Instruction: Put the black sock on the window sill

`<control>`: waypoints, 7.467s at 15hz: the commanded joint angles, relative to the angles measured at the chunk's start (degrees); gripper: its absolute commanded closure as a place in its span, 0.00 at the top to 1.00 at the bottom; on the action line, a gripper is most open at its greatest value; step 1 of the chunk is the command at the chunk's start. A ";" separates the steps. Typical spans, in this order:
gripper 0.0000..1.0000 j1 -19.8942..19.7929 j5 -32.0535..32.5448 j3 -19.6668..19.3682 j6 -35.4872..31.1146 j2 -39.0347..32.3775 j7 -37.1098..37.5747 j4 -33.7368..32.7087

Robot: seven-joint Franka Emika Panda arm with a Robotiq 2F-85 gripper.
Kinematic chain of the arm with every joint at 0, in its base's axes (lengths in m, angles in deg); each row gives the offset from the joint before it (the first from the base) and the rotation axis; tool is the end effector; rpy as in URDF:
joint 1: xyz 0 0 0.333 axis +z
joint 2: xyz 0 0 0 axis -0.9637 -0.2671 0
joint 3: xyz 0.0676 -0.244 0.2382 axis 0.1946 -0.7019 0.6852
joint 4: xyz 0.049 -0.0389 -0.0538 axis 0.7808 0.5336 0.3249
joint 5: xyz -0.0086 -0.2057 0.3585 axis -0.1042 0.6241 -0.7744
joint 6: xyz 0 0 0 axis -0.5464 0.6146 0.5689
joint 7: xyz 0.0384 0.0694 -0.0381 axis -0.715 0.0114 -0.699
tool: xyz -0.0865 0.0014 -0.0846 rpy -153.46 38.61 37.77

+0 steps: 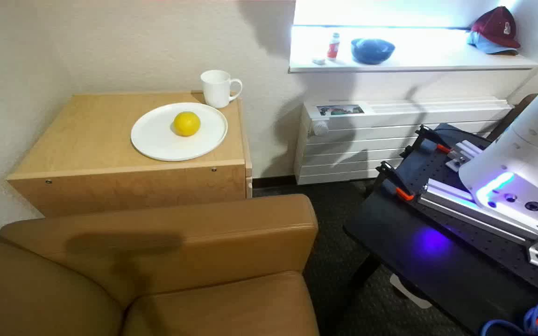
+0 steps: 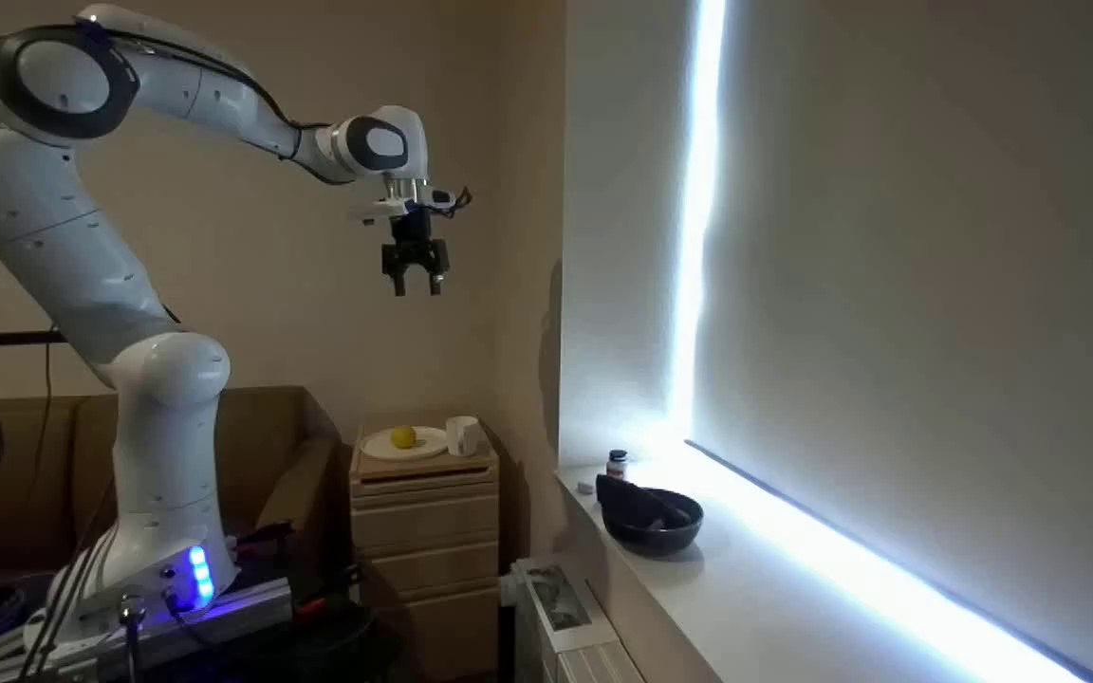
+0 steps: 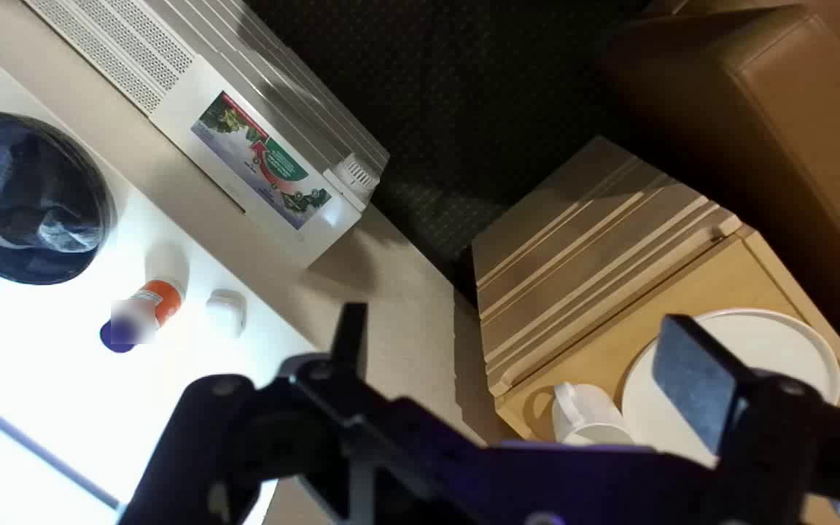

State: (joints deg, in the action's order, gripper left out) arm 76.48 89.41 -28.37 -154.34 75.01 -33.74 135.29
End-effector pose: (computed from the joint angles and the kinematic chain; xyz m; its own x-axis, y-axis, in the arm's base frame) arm 0.4181 -0.0091 0.5862 0.9780 0.1987 0.0640 0.1940 -0.9783 0.0723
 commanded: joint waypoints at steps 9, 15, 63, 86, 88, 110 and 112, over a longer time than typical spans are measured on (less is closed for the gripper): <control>1.00 -7.41 -0.63 -6.54 -5.69 -11.36 8.82 -2.04; 1.00 -12.77 -1.64 -12.15 -7.62 -16.30 9.08 -1.21; 1.00 -14.87 -2.95 -19.28 -40.24 -56.49 76.29 -18.98; 0.34 -14.63 -4.75 -19.34 -40.91 -63.33 85.27 -22.22; 0.20 -14.77 -4.91 -19.31 -40.73 -63.45 85.19 -22.28; 0.03 -29.54 -17.99 -21.52 -35.00 -59.66 82.45 -37.81; 0.03 -30.40 -19.64 -20.75 -33.76 -62.34 82.50 -38.93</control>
State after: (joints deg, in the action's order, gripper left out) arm 48.33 72.35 -50.98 -190.95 17.16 48.60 100.28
